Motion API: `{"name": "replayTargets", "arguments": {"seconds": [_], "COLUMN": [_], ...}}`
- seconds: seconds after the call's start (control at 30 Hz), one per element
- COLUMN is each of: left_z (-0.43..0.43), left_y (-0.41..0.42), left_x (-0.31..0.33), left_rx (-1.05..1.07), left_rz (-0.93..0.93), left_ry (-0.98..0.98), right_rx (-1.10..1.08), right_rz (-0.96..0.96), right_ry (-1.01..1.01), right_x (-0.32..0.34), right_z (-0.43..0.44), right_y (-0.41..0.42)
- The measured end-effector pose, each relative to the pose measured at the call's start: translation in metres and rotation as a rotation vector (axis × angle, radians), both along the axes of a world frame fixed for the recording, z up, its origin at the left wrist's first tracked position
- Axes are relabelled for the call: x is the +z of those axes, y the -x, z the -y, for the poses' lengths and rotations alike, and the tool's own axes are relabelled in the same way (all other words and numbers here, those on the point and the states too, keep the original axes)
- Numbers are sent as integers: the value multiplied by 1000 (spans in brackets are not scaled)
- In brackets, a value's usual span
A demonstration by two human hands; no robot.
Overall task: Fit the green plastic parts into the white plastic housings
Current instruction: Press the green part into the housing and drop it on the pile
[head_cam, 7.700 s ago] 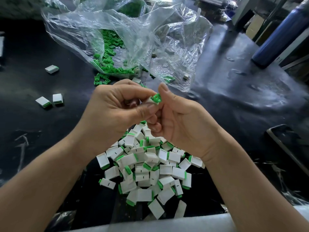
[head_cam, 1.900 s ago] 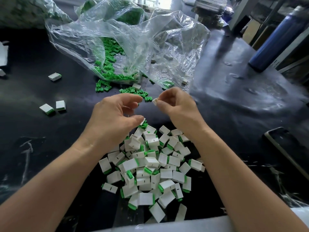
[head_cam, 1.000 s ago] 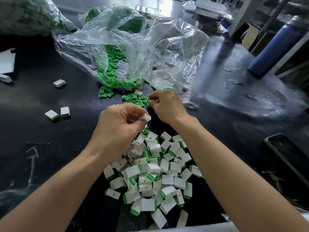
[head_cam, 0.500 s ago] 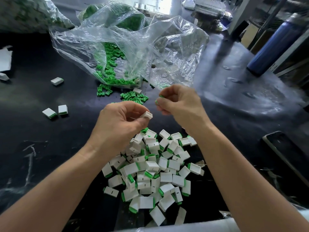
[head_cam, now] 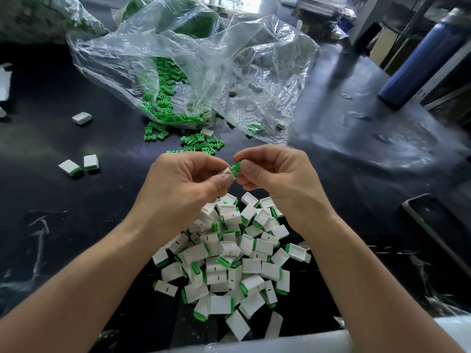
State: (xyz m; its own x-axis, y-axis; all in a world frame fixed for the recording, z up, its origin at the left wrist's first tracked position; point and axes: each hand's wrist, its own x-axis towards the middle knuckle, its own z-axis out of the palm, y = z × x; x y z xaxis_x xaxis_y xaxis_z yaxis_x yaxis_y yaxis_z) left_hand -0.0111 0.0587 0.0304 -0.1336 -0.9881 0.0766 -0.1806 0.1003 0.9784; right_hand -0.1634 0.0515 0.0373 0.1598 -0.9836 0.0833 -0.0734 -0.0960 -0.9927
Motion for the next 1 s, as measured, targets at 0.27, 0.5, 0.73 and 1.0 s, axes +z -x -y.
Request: {"name": "replayTargets", "arguments": {"seconds": [0.27,0.5,0.73,1.0], "left_z": [-1,-3,-4,-8], "left_y": [-1,-1,0,-1], "left_x": [4,4,0,0], "left_rx": [-1,-13,32,106], "left_rz": [-8,-51,48,234], "left_ry": [-23,-61,63,235], "right_rx": [2,-55,-97,-122], "right_rz": [-47,-72,-142,-206], "right_ry": [21,20,54,156], "right_x": [0,-6,-12,-15], "right_z": [-2,-4,-4,-7], "right_y": [-3,-6,-11,-14]}}
